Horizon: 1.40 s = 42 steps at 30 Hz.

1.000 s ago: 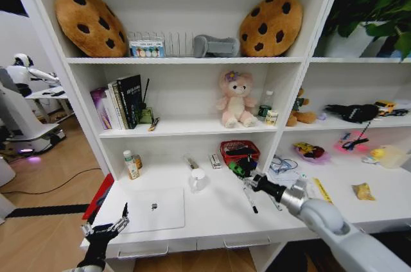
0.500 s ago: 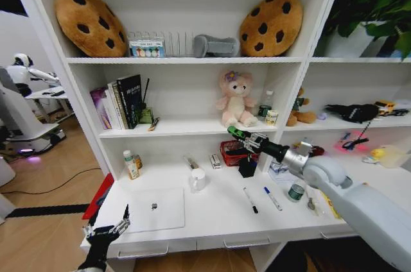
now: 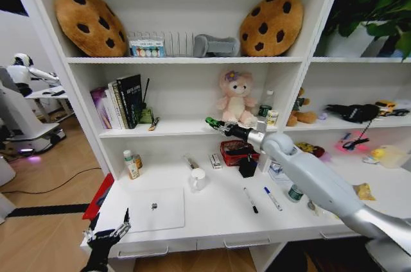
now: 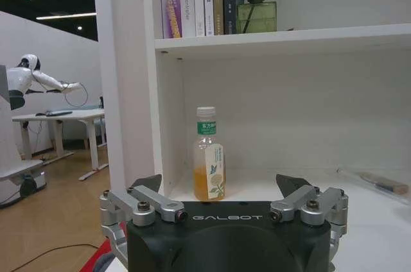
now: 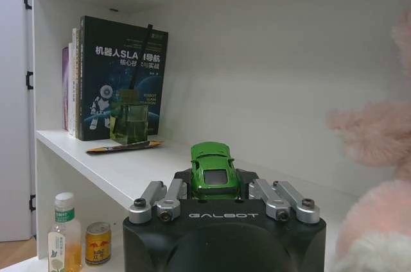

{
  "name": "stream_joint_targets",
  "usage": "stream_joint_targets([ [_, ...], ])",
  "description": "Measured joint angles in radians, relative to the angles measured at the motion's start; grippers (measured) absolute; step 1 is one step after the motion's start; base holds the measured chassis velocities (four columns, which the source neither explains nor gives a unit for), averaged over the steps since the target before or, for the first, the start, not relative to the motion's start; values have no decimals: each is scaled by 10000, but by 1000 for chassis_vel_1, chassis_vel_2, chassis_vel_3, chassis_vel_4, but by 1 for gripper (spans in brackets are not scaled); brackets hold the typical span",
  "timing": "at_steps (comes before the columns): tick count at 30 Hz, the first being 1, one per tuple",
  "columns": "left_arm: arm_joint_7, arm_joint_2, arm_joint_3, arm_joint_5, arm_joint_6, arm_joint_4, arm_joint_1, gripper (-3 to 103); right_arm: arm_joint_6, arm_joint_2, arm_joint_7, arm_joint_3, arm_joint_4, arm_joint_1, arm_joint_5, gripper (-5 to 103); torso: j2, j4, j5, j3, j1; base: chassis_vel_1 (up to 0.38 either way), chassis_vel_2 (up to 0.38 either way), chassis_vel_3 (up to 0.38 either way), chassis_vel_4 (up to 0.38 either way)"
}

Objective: Organize the objects on the table.

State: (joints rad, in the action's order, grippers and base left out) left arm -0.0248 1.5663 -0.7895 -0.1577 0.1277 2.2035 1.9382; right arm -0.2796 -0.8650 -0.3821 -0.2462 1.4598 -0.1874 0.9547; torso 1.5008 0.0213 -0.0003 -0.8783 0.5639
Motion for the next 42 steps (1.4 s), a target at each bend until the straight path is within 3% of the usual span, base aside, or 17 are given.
stream_joint_targets([
  [9,-15,110,45,37,84,-296,-231,100,-648,-546,-1224,-1392,-1435,1538,2,36,1,4,1,2,-1,0,0,0,0],
  [21,-73,316,244,115,276,-686,-563,100,-829,-1055,-1667,-2509,-2967,2814,93,36,1,1,2,2,-2,0,0,0,0],
  [42,-40,257,189,33,266,-597,-575,99,-815,-1715,-1742,-2958,-3414,3139,-186,33,0,0,2,2,-3,0,0,0,0],
])
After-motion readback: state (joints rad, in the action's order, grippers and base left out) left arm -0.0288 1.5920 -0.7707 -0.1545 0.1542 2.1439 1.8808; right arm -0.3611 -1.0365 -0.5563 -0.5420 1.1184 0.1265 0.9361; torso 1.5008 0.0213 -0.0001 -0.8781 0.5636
